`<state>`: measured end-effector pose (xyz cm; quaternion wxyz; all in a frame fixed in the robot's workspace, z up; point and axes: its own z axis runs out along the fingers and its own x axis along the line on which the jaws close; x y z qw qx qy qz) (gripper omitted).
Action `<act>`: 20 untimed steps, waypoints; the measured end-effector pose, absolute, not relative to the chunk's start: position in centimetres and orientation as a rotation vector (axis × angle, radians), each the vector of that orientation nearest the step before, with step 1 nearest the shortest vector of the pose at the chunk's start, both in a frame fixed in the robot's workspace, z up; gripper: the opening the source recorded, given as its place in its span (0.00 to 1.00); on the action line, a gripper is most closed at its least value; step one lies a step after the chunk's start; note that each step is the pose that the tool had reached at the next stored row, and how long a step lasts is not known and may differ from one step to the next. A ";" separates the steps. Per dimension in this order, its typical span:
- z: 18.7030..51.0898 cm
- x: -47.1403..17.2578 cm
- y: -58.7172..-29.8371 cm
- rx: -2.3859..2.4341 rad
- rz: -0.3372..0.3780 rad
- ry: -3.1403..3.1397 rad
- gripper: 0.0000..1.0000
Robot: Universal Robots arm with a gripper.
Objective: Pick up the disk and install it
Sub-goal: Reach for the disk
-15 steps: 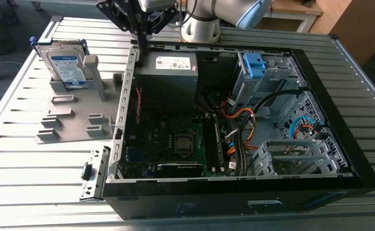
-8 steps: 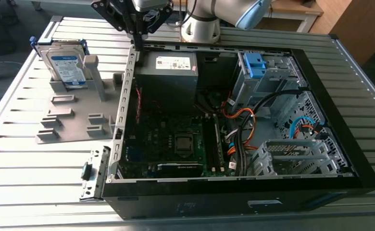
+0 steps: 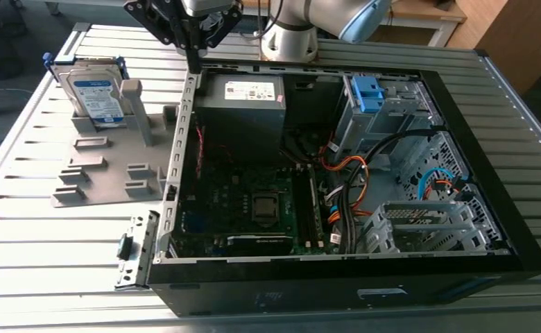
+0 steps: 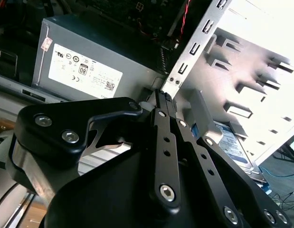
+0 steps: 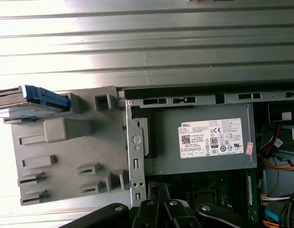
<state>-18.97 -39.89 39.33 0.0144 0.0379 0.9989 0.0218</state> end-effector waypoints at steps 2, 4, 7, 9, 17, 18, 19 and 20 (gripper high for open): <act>39.3 -19.1 -39.9 0.118 0.068 3.110 0.11; 39.3 -19.3 -39.9 0.118 0.068 3.110 0.11; 39.3 -19.6 -39.9 0.118 0.068 3.110 0.11; 39.3 -19.8 -39.9 0.118 0.068 3.110 0.11; 39.3 -20.4 -39.9 0.118 0.068 3.110 0.11; 39.3 -20.5 -39.9 0.118 0.068 3.110 0.11; 39.3 -20.5 -39.9 0.118 0.068 3.110 0.11; 39.3 -20.6 -39.9 0.118 0.068 3.110 0.11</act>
